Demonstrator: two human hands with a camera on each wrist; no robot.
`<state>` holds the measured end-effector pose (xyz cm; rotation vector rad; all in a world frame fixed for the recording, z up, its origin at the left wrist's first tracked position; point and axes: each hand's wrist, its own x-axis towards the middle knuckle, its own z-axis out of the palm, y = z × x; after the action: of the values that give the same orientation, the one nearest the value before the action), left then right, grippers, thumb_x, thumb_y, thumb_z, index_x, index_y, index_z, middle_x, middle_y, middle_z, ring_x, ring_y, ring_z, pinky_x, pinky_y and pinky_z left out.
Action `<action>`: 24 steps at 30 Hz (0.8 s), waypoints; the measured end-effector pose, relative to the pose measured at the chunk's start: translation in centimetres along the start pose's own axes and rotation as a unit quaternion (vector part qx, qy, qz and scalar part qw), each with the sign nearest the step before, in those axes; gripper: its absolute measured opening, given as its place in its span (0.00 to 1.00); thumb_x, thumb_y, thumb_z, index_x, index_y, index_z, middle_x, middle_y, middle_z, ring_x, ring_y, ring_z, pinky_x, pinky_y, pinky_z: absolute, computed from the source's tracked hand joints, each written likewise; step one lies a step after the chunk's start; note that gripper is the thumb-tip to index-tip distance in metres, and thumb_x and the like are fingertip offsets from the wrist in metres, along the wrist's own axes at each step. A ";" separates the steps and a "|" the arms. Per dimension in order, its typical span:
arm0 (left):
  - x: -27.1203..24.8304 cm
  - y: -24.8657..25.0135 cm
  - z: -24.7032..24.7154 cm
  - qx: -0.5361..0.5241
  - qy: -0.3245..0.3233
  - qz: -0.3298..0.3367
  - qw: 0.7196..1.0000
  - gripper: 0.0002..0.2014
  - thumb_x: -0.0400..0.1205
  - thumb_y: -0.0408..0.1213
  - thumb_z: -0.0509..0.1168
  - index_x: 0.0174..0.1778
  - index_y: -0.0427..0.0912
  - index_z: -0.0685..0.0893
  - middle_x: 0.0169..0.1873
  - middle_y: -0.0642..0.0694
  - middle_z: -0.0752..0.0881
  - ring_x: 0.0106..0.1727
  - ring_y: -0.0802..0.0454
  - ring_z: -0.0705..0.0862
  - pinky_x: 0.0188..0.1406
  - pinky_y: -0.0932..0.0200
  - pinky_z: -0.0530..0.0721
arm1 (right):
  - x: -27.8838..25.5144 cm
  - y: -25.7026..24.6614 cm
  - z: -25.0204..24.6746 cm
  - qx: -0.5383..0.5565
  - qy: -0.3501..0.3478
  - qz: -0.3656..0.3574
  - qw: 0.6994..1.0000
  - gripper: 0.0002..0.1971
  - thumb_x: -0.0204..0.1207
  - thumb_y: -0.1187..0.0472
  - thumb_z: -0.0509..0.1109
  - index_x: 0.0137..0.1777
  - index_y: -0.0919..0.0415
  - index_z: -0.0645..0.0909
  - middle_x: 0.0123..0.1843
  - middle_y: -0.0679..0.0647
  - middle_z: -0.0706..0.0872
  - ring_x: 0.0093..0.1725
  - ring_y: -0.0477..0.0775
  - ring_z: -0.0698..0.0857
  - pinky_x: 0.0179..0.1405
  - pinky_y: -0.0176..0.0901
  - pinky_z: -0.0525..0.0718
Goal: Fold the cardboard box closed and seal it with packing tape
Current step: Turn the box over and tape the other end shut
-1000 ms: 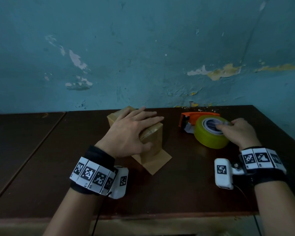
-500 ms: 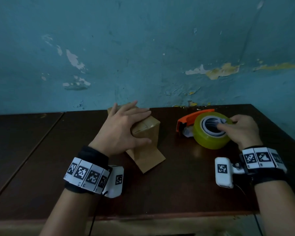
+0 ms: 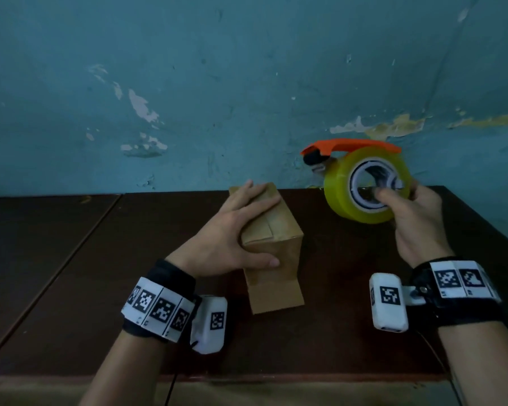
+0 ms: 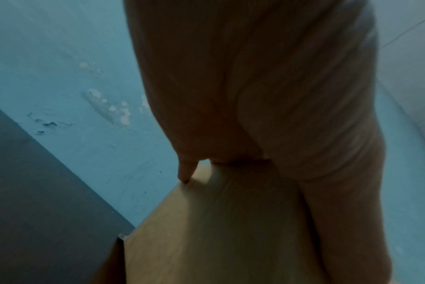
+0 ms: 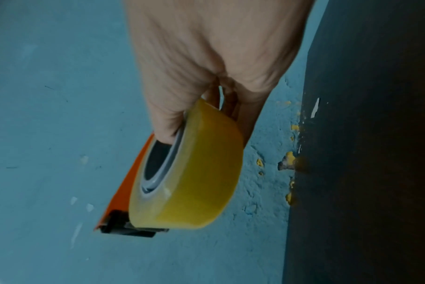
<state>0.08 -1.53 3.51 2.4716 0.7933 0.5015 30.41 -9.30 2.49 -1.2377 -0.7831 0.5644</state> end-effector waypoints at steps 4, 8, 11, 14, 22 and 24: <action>0.2 0.3 -0.3 -0.068 0.023 0.012 0.997 0.46 0.69 0.47 0.85 0.83 0.59 0.73 0.89 0.63 0.57 0.89 0.66 0.42 0.88 0.43 0.55 | -0.7 -0.1 0.7 0.055 -0.015 -0.030 0.998 0.18 0.77 0.76 0.71 0.63 0.59 0.84 0.60 0.60 0.91 0.60 0.55 0.92 0.57 0.46 0.90; 0.5 0.0 -0.4 -0.092 0.044 0.010 0.995 0.44 0.67 0.43 0.86 0.81 0.55 0.77 0.87 0.60 0.63 0.89 0.65 0.49 0.89 0.39 0.58 | -1.2 0.2 1.5 0.073 -0.012 -0.051 0.996 0.19 0.76 0.77 0.72 0.61 0.56 0.83 0.58 0.58 0.90 0.58 0.53 0.92 0.56 0.46 0.91; 0.5 0.0 0.0 -0.104 0.053 0.013 0.993 0.44 0.66 0.43 0.86 0.80 0.54 0.78 0.86 0.60 0.66 0.89 0.65 0.51 0.89 0.39 0.59 | -1.5 0.1 1.8 0.084 -0.027 -0.062 0.994 0.19 0.75 0.76 0.75 0.59 0.53 0.82 0.54 0.53 0.91 0.55 0.50 0.92 0.51 0.40 0.90; 0.4 0.0 -0.1 -0.133 0.069 0.008 0.989 0.42 0.66 0.45 0.86 0.78 0.54 0.79 0.85 0.60 0.68 0.89 0.64 0.54 0.89 0.41 0.60 | -1.4 0.4 2.0 0.086 -0.022 -0.073 0.993 0.21 0.74 0.76 0.76 0.65 0.61 0.81 0.56 0.55 0.90 0.57 0.52 0.92 0.52 0.40 0.89; 0.7 1.9 -1.4 -0.352 0.277 -0.034 0.893 0.17 0.86 0.42 0.67 0.60 0.31 0.86 0.53 0.42 0.93 0.54 0.48 0.92 0.45 0.62 0.87 | -1.6 0.1 2.5 0.071 -0.013 -0.131 0.989 0.23 0.72 0.76 0.78 0.63 0.60 0.79 0.55 0.54 0.88 0.58 0.54 0.91 0.60 0.50 0.90; 0.7 2.7 -2.1 -0.412 0.259 -0.051 0.872 0.18 0.87 0.44 0.64 0.56 0.30 0.85 0.45 0.38 0.92 0.42 0.48 0.91 0.36 0.62 0.86 | -1.9 0.0 2.8 0.070 -0.026 -0.147 0.986 0.23 0.72 0.78 0.78 0.61 0.56 0.79 0.53 0.53 0.88 0.57 0.54 0.90 0.61 0.51 0.89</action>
<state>0.75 -2.33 6.86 1.5006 0.6892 1.2040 27.05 -9.06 2.43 -0.9593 -0.9358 0.4040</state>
